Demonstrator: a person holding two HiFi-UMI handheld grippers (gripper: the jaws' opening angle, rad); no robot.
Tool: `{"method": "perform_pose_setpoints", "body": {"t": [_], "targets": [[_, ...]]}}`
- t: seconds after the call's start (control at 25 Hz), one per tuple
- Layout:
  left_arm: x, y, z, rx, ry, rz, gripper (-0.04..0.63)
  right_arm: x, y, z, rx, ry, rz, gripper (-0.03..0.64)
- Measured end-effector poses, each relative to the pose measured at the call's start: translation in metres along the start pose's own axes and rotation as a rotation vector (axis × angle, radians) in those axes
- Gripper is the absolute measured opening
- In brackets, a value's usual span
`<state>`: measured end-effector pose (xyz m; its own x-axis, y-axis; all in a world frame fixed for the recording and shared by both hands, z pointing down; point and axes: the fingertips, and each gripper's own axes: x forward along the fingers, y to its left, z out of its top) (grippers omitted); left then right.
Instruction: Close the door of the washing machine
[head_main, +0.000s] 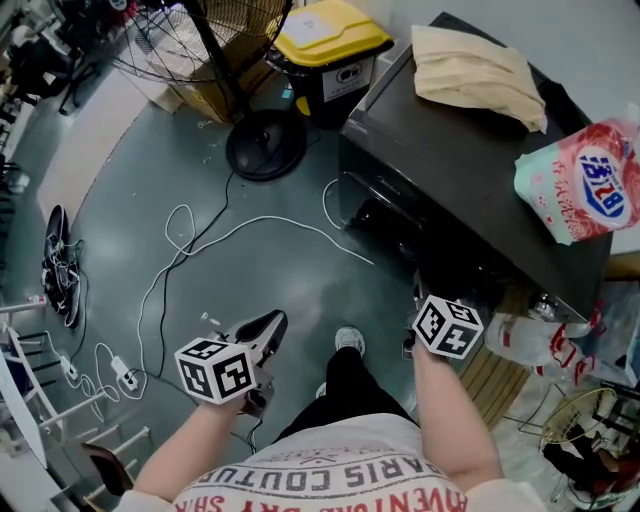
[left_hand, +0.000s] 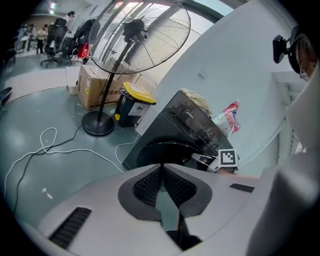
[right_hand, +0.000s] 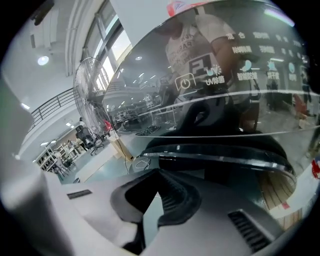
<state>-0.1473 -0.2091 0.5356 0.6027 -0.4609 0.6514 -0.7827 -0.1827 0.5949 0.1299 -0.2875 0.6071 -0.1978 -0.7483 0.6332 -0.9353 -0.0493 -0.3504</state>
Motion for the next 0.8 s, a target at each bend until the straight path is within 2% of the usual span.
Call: {"method": "perform_pose_setpoints", "body": {"t": [0.16,0.36,0.6,0.68,0.8], "targets": [[-0.002,0.004,0.001,0.008,-0.002,0.014,0.038,0.009,0.009,0.011,-0.008,-0.024,0.026,0.018],[-0.006,0.009,0.000,-0.007,-0.016,0.022,0.038,0.019,0.023,0.015,0.029,-0.015,0.060,0.018],[-0.004,0.008,0.004,-0.007,-0.027,0.019,0.038,0.016,0.023,0.011,0.006,0.036,0.105,0.018],[0.001,0.006,0.006,-0.012,-0.021,0.015,0.038,0.017,0.028,0.008,-0.045,0.074,0.154,0.020],[0.012,-0.001,0.013,-0.006,-0.005,0.002,0.038,0.016,0.036,0.004,-0.205,0.141,0.235,0.020]]}}
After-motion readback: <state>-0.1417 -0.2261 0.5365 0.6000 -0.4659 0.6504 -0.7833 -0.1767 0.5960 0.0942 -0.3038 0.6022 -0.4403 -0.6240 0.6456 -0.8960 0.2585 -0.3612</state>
